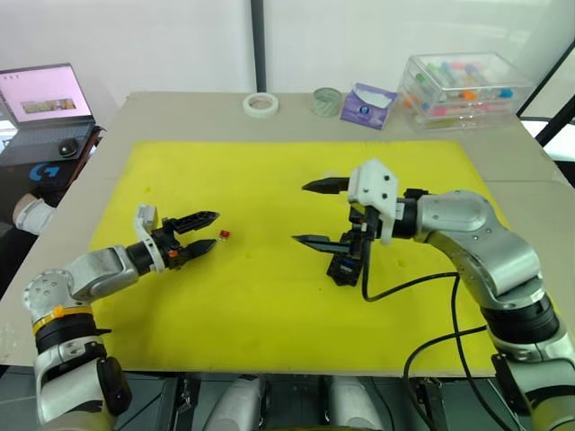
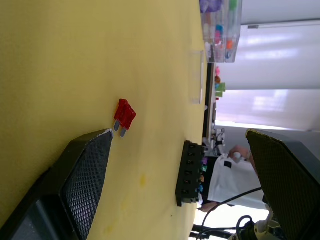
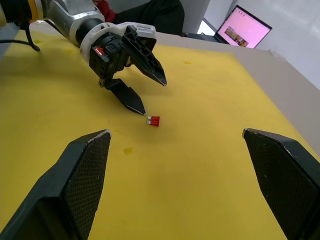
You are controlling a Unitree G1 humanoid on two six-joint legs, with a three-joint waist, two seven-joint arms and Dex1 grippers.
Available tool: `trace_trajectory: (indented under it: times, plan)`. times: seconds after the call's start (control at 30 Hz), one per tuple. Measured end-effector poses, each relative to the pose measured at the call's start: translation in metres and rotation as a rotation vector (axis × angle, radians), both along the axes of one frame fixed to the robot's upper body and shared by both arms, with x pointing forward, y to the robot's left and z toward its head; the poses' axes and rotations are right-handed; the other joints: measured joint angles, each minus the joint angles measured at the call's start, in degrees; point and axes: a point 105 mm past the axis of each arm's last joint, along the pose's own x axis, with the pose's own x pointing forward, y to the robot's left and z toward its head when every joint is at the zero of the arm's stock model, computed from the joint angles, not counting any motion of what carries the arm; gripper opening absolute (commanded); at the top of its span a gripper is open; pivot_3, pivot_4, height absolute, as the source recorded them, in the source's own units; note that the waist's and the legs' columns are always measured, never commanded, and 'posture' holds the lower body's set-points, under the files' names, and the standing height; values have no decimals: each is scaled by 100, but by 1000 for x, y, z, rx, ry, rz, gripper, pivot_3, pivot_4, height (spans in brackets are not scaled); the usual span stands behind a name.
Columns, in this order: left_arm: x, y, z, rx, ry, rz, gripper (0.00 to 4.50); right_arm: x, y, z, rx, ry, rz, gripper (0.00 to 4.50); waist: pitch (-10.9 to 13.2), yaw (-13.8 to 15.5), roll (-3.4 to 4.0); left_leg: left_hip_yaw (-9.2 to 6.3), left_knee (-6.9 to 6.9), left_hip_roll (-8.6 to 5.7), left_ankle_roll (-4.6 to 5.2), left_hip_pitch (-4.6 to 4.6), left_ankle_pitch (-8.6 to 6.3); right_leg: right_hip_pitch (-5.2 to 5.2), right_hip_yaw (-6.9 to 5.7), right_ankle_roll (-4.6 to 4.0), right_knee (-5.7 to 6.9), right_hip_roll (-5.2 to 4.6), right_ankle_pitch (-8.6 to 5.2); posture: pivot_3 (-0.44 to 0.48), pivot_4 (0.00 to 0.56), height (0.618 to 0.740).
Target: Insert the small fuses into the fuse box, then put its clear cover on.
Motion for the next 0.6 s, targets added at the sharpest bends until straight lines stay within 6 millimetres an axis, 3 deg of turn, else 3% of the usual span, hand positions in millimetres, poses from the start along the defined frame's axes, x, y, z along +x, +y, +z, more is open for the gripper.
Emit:
trace_trajectory:
  times: [0.6]
  plan:
    - [13,-8,-3,31,-4,-64,4500,-1,1,3,0,-6,-11,4472,-2,56,2,-1,3,-5,-1,1,1,4,-1,0,0,-3,0,0,150,740]
